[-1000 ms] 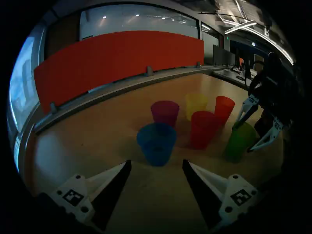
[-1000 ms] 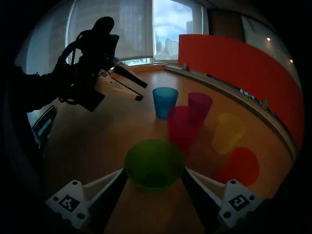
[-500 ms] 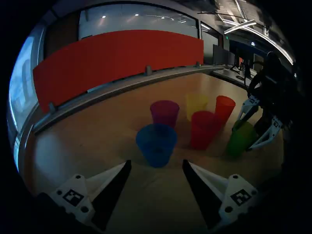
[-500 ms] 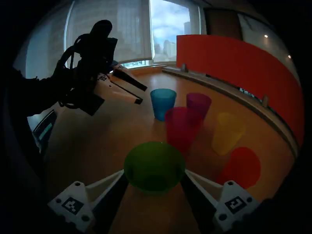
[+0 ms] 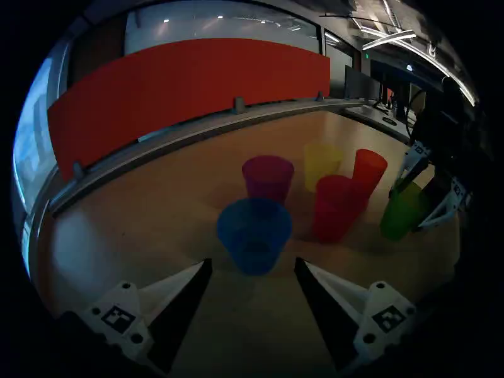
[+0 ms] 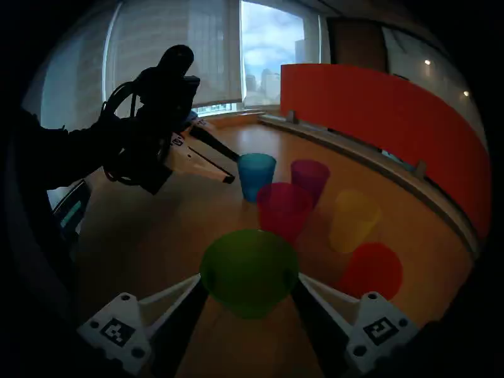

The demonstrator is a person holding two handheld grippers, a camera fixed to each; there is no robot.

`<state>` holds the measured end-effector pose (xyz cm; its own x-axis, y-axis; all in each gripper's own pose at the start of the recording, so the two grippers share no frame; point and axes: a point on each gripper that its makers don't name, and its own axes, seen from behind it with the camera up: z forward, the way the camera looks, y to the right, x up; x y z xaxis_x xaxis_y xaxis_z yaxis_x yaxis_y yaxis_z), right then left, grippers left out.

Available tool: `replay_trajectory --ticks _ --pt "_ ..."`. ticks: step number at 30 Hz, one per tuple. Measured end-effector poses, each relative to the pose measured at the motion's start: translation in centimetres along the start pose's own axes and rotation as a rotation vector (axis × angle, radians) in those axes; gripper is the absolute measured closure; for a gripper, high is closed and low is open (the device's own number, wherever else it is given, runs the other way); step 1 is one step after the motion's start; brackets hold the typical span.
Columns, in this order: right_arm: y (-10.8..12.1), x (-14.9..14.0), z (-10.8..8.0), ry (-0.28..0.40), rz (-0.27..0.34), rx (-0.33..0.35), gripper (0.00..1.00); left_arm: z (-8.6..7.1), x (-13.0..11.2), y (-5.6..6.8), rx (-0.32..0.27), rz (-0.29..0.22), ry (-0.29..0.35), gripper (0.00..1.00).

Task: Pour water

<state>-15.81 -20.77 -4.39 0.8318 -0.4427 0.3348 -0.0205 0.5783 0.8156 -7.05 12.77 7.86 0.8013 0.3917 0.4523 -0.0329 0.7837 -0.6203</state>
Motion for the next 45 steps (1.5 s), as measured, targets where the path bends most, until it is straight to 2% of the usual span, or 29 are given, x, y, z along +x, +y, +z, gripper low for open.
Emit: replay_trajectory --ticks 18,25,33,45 --pt "1.1 -0.9 -1.2 -0.001 0.009 -0.02 0.11 3.3 1.6 0.0 -0.024 -0.013 -0.011 0.03" --pt "1.4 -1.1 -1.5 -0.003 0.013 -0.026 0.11 3.6 2.0 -0.1 -0.019 -0.001 0.004 0.03" --pt "1.5 -1.4 -1.6 -0.006 0.011 -0.031 0.1 3.9 2.1 0.1 -0.009 0.028 0.003 0.13" --pt "1.5 -1.0 -1.8 0.004 0.012 -0.037 0.11 3.6 2.0 0.5 -0.037 0.008 -0.004 0.14"
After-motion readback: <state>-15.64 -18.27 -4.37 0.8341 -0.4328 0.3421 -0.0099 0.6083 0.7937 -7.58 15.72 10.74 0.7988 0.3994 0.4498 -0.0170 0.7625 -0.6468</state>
